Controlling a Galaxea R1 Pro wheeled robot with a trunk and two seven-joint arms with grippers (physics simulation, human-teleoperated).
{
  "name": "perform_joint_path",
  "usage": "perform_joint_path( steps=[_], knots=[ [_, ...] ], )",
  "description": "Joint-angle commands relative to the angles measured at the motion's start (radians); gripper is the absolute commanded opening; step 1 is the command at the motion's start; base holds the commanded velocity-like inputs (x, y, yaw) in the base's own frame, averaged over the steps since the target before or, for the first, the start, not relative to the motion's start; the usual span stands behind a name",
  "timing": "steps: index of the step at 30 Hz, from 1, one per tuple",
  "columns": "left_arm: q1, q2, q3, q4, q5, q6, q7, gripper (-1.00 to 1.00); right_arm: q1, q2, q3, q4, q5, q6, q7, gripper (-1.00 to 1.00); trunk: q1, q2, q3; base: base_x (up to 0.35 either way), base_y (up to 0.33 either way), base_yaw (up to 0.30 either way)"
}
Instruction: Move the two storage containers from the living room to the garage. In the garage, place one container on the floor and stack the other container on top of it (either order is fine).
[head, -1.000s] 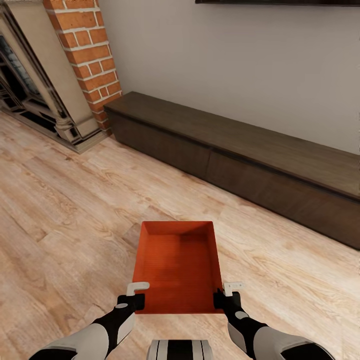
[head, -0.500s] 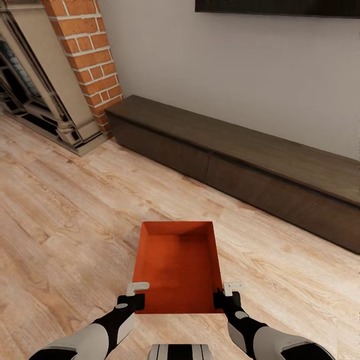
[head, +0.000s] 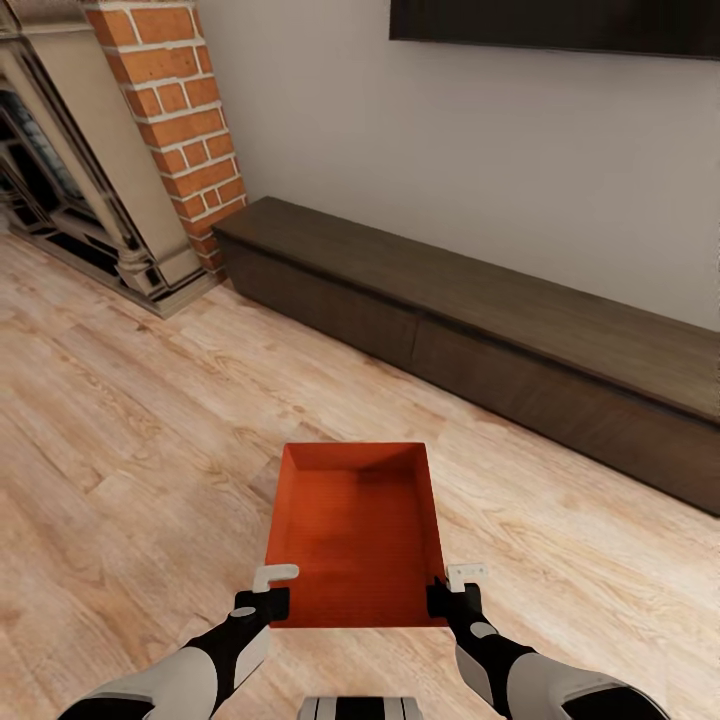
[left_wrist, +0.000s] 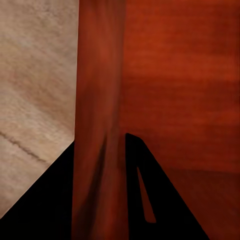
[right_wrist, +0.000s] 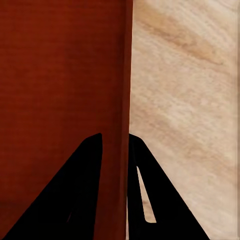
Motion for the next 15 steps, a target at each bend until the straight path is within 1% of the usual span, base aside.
perform_joint_path(
  steps=[1,9,15],
  knots=[
    [-0.001,0.000,0.005,0.000,0.002,-0.003,0.009,-1.00,-0.001,0.000,0.021,0.004,-0.030,-0.007,-0.005,-1.00,-0.004,0.007,0.003,0.000,0.000,0.000],
    [-0.001,0.000,0.005,0.000,0.002,-0.003,0.009,-1.00,-0.001,0.000,0.021,0.004,-0.030,-0.007,-0.005,-1.00,-0.035,0.063,0.028,0.000,0.000,0.000],
    [-0.001,0.000,0.005,0.000,0.002,-0.003,0.009,-1.00,-0.001,0.005,0.021,0.004,-0.032,-0.007,-0.005,-1.00,-0.058,0.105,0.047,0.000,0.000,0.000]
  ],
)
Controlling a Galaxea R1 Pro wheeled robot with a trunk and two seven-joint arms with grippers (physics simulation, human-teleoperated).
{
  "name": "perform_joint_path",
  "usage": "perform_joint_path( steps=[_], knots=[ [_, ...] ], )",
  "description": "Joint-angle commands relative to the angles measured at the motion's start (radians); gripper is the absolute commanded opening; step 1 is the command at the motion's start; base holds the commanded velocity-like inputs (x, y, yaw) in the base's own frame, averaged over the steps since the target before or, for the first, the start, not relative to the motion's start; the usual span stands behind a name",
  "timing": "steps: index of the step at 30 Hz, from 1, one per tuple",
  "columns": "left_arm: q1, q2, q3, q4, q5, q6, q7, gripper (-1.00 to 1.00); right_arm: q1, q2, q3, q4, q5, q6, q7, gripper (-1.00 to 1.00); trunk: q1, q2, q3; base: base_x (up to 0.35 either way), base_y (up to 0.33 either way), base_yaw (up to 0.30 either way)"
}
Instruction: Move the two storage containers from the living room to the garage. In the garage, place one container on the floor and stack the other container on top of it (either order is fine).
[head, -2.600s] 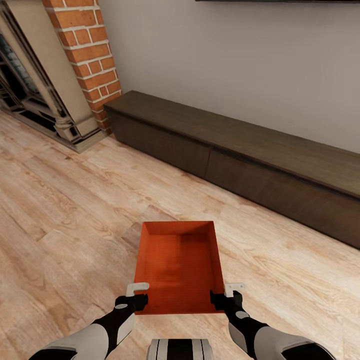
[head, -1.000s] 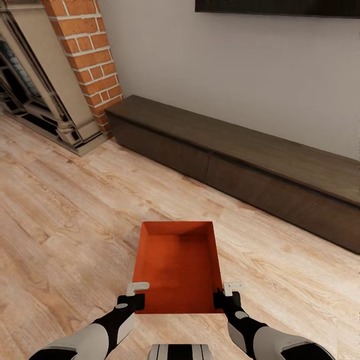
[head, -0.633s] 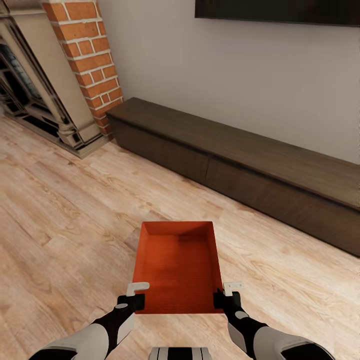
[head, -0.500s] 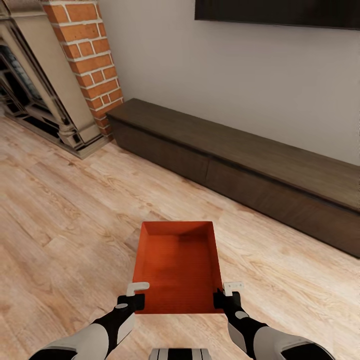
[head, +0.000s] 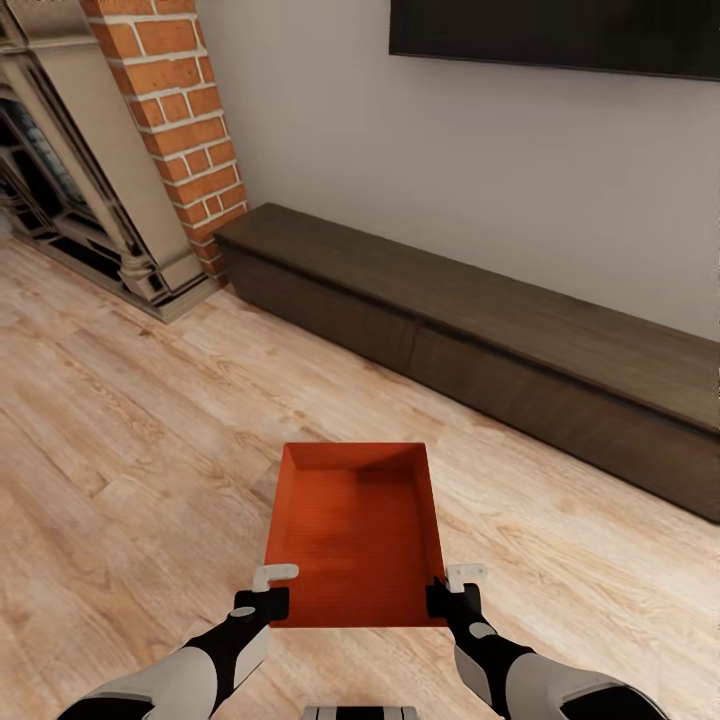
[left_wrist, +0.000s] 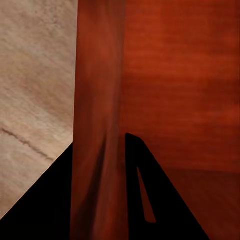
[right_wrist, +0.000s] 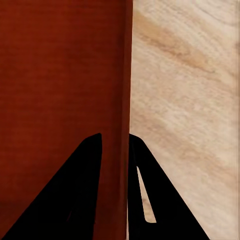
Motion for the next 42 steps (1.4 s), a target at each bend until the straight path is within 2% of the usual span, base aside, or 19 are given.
perform_joint_path(
  steps=[1,42],
  knots=[
    [0.000,-0.001,0.006,0.001,0.003,-0.002,0.008,-1.00,-0.001,0.001,-0.010,0.002,0.002,-0.004,0.002,-1.00,-0.004,0.007,0.003,0.000,0.000,0.000],
    [0.000,-0.001,0.006,0.001,0.003,-0.002,0.008,-1.00,-0.001,0.001,-0.010,0.002,0.002,-0.004,0.002,-1.00,-0.161,0.294,0.131,0.000,0.000,0.000]
  ],
)
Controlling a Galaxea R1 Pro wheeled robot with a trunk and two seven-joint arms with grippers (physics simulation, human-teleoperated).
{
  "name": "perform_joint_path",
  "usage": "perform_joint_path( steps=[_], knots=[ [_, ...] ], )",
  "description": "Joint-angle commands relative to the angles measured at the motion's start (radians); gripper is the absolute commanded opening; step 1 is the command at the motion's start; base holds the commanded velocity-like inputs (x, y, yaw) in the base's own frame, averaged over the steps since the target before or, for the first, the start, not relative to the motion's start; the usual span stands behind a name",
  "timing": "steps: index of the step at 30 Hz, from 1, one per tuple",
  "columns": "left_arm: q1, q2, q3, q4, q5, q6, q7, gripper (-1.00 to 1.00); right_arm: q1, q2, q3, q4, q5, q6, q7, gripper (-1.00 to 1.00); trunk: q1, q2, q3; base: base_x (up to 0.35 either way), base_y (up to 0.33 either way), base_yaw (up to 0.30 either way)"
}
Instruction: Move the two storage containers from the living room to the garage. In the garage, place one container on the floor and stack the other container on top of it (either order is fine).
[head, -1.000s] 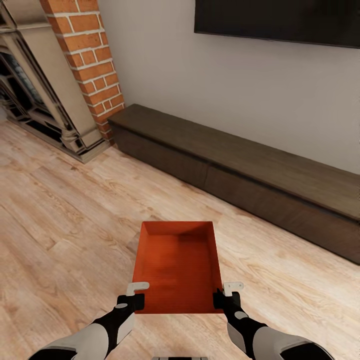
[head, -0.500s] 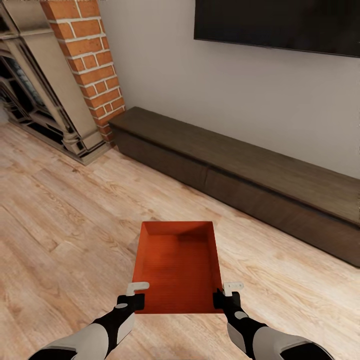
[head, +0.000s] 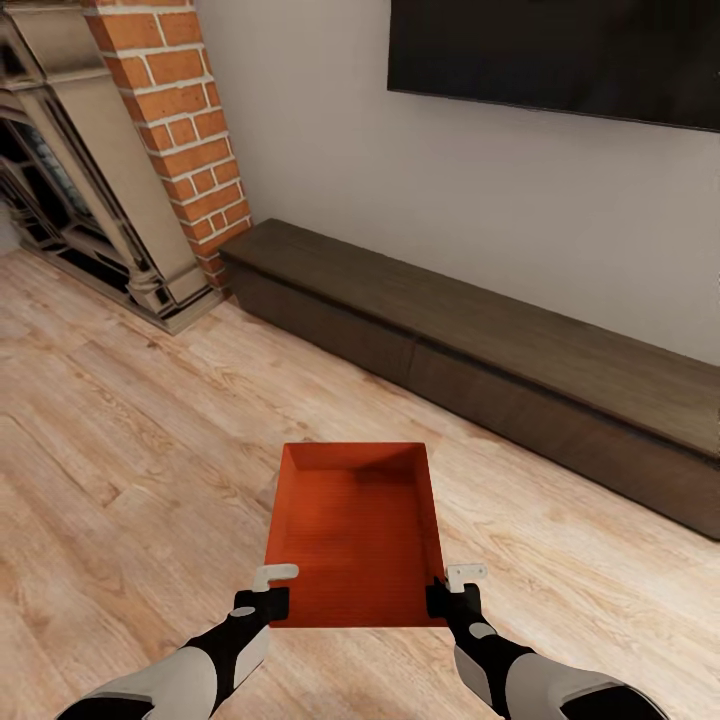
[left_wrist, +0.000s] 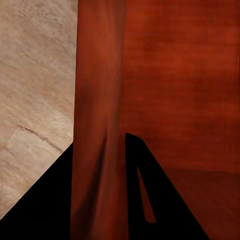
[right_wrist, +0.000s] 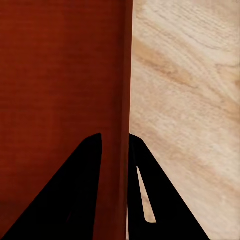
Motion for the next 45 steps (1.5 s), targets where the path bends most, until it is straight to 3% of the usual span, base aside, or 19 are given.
perform_joint_path(
  steps=[1,45],
  knots=[
    [0.000,-0.001,0.006,0.001,0.003,-0.002,0.008,-1.00,-0.001,0.002,-0.010,0.002,0.000,-0.004,0.002,-1.00,-0.004,0.007,0.003,0.000,0.000,0.000],
    [0.000,-0.001,0.006,0.002,0.003,-0.002,0.008,-1.00,-0.002,0.005,-0.010,0.002,0.001,-0.003,0.002,-1.00,-0.173,0.315,0.141,0.000,0.000,0.000]
  ],
)
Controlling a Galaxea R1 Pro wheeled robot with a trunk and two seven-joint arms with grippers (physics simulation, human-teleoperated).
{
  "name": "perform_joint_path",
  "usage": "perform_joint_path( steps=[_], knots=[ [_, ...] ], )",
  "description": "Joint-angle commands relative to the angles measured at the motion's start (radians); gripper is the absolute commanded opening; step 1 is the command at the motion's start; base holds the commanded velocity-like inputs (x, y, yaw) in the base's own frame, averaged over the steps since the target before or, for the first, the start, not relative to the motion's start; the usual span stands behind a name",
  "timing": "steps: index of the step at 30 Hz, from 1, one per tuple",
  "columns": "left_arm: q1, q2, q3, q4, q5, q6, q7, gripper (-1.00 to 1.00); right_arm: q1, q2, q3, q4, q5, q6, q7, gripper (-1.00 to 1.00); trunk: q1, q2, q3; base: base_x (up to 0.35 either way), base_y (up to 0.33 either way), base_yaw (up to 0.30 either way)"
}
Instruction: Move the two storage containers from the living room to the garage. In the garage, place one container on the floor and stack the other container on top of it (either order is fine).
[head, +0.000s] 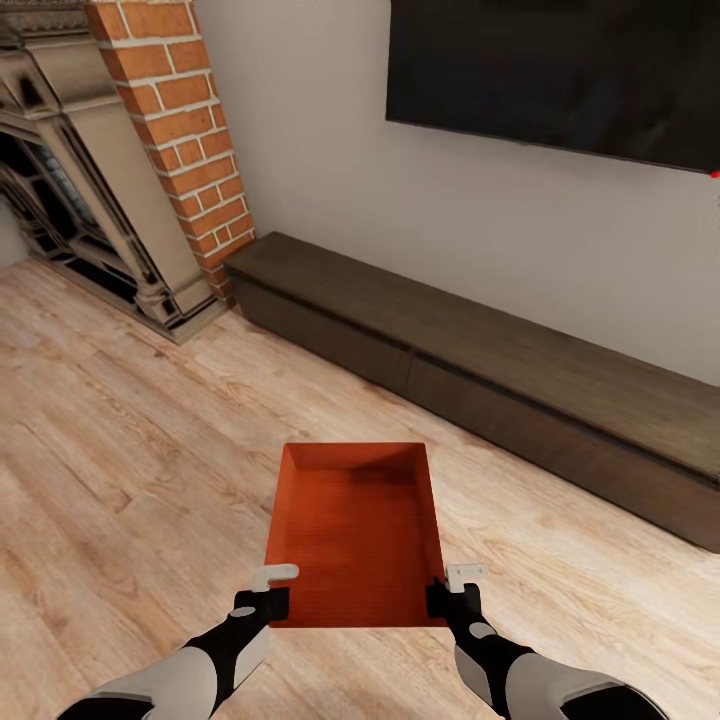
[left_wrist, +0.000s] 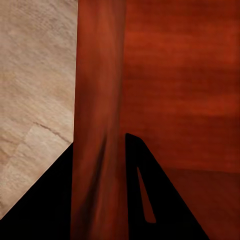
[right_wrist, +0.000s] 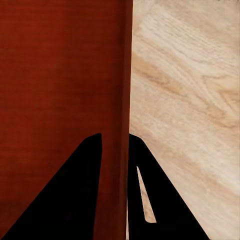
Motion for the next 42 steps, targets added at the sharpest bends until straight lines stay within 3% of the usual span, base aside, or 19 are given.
perform_joint_path(
  steps=[1,42],
  knots=[
    [0.000,-0.001,0.005,0.001,0.004,-0.002,0.008,-1.00,-0.001,0.005,-0.009,0.002,-0.002,-0.005,0.001,-1.00,-0.004,0.007,0.003,0.000,0.000,0.000],
    [0.000,-0.001,0.005,0.002,0.004,-0.002,0.008,-1.00,-0.001,0.005,-0.009,0.002,-0.002,-0.007,0.001,-1.00,-0.161,0.294,0.131,0.000,0.000,0.000]
  ],
)
